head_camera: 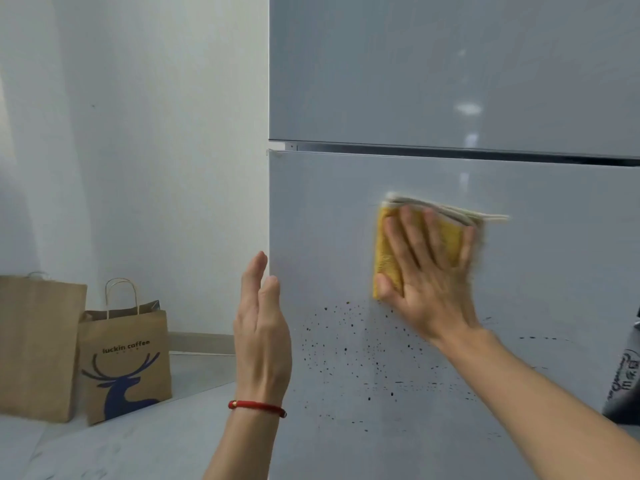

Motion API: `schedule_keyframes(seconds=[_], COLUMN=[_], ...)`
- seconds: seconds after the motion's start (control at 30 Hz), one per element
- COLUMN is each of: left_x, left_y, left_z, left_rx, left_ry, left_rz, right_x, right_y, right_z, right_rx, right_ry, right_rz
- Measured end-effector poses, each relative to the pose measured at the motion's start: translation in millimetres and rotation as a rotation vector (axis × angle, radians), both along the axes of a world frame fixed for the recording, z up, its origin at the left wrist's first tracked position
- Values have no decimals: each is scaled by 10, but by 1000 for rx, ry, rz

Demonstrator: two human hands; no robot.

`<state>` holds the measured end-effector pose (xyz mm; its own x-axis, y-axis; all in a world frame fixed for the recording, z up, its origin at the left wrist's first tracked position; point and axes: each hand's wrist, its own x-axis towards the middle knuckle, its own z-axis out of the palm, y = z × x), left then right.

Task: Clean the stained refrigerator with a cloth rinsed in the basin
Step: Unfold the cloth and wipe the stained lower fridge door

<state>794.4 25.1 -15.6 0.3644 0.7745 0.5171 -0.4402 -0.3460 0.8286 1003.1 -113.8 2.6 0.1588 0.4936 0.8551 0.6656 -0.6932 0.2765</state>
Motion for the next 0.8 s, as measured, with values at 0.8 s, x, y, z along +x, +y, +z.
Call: schedule_keyframes(seconds=[0.8], left_x=[15], left_y=[-331], left_z=[-9], left_rx=[157], left_ry=[163], left_rz=[279], right_x=[116], right_y=[-191], right_z=[-327], right_rx=[-135], right_ry=[-93], right_rz=[36])
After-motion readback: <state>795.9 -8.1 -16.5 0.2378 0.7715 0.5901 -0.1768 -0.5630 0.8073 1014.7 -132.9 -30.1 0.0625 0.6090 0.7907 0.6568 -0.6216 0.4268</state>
